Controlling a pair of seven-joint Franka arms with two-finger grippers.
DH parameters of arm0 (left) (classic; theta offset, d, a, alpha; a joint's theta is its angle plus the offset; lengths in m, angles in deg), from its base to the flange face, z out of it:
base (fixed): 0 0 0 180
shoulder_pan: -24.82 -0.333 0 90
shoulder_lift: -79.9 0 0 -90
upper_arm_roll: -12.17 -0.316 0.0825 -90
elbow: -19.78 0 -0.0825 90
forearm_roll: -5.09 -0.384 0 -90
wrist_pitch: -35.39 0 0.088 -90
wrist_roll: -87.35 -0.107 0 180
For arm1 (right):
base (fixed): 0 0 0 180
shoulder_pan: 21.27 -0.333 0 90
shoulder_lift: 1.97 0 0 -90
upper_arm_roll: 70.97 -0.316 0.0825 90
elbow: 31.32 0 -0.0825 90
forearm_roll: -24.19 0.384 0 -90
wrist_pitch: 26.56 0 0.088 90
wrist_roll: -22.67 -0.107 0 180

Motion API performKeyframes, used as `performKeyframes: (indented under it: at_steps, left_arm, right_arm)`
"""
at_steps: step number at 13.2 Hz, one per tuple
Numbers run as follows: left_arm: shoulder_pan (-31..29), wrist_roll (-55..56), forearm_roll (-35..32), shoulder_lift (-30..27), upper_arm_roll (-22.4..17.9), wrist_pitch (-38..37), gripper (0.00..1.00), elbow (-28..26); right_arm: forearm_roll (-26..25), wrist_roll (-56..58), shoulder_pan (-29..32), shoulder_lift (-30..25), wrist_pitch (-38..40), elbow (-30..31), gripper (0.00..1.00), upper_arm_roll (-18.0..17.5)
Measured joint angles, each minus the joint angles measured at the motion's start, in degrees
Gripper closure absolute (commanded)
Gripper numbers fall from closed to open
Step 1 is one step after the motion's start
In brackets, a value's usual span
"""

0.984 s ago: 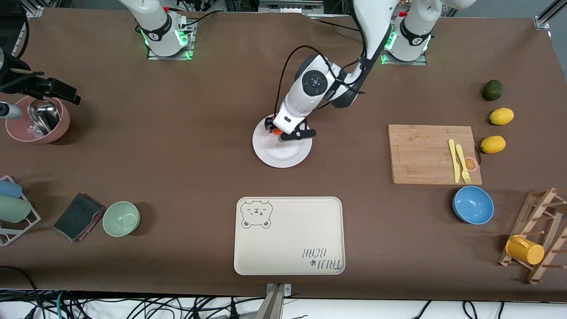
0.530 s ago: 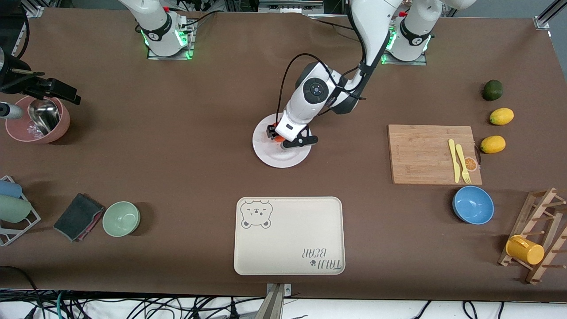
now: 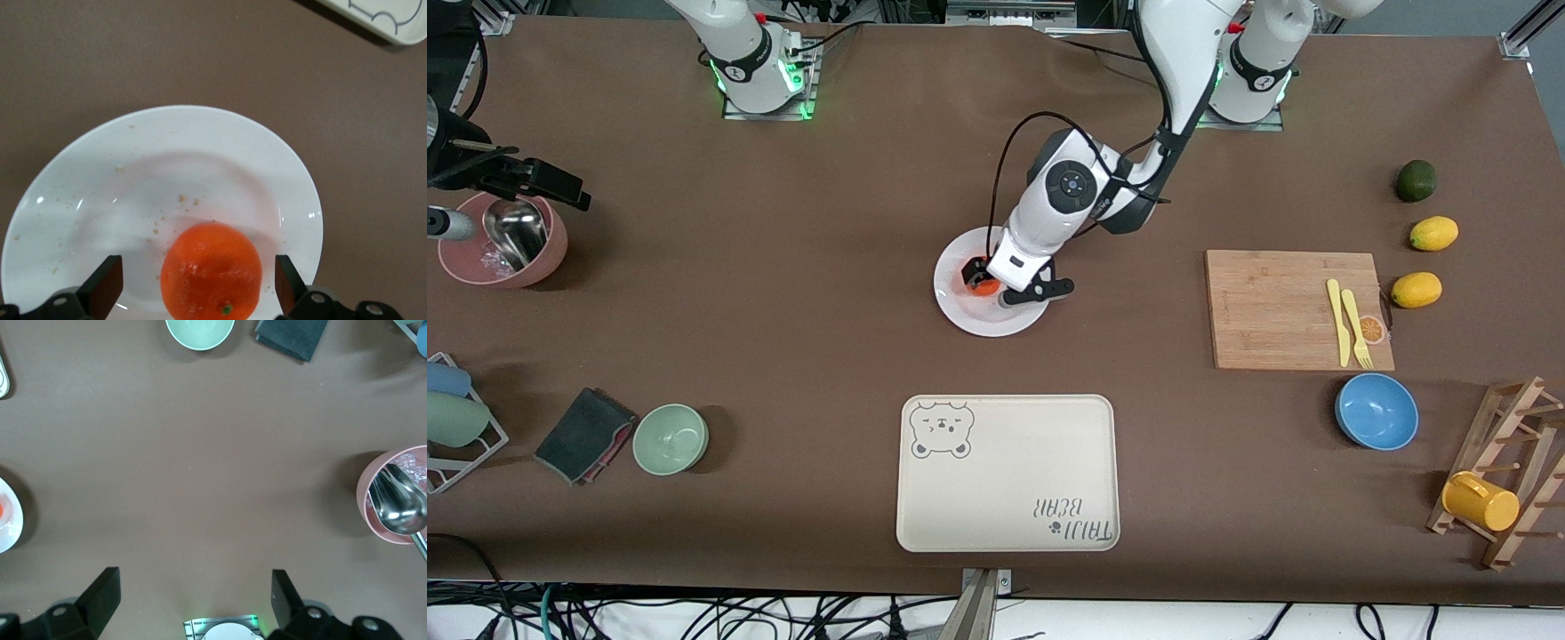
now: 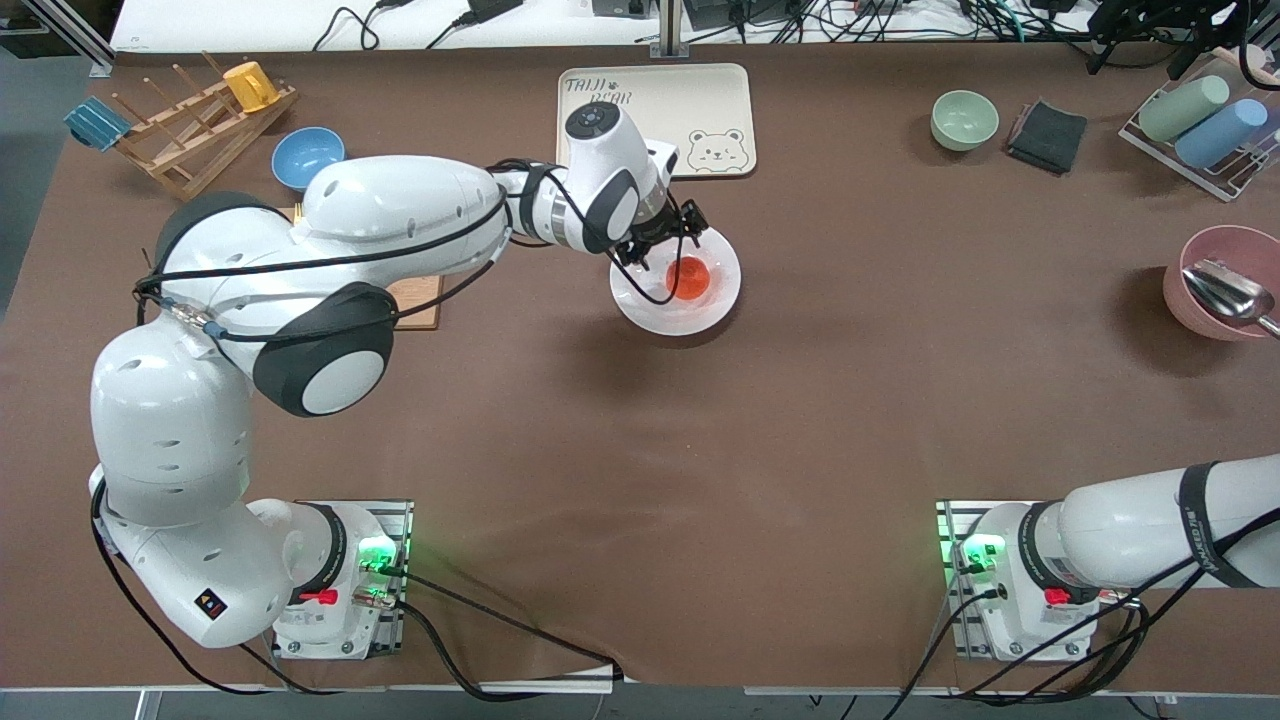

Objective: Place orange and plate with both arms
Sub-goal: 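Open the left gripper and withdraw it while the right gripper reaches out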

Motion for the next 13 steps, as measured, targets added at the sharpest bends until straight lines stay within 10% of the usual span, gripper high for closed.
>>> performKeyframes:
  at_steps: [4,8,13]
  left_arm:
    - [-4.19,-0.21,0.00,-3.81,-0.39,-3.70,0.00,-0.44]
    - [-20.62,-11.89,-0.95,-16.54,-1.03,-23.76,0.00,-1.72]
    - [-34.34,-32.92,-20.32,-29.79,-1.85,-38.56,0.00,-3.11]
  right_arm:
    - [0.00,0.00,0.00,0.50,0.00,0.01,0.00,0.00]
    - [0.01,0.08,-0.31,4.09,-0.45,0.02,0.00,-0.21]
    - [2.38,0.12,-4.54,15.90,-3.95,-0.48,0.00,-0.84]
